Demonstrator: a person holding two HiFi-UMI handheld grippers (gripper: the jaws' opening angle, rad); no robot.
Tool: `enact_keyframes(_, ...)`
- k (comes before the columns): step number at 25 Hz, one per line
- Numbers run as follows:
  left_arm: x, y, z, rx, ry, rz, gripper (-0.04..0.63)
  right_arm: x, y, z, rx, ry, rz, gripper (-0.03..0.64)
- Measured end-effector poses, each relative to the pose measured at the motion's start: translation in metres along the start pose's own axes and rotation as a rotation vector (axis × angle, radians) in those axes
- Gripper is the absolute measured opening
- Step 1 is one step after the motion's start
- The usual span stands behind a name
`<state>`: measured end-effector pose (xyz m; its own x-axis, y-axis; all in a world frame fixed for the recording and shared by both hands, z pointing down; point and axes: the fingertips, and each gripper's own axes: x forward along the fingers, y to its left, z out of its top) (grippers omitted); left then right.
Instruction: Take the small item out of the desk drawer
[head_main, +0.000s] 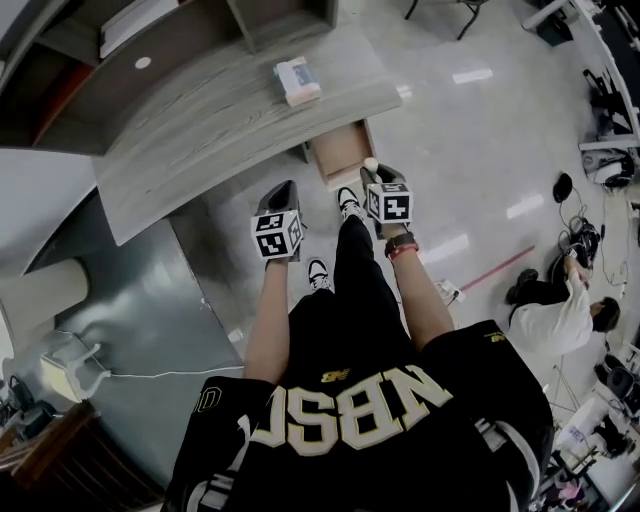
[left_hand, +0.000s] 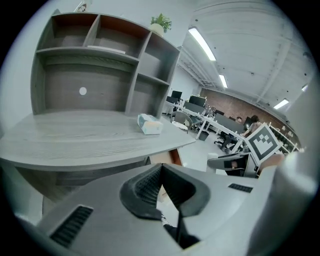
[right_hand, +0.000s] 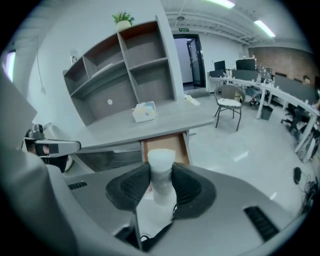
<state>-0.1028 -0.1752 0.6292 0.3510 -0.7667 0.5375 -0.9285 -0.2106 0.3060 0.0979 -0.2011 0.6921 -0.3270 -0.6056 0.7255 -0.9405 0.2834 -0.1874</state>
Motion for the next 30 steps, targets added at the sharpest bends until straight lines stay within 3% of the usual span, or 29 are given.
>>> enact_keyframes(8,-0.045,-0.008,0.053,0.08,-0.151,0.005,0.012,-0.053,0.022,0.042,-0.092,-0.123,-0.03,0.138)
enact_keyframes(25,-0.119,-0.036,0.133,0.145,-0.366,-0.014,0.012,-0.161,0.078,0.126,-0.101,-0.425,-0.01,0.137)
enact_keyframes(30,-0.145,-0.037,0.156,0.184,-0.432,0.014,0.012,-0.187,0.09,0.145,-0.131,-0.491,-0.012,0.137)
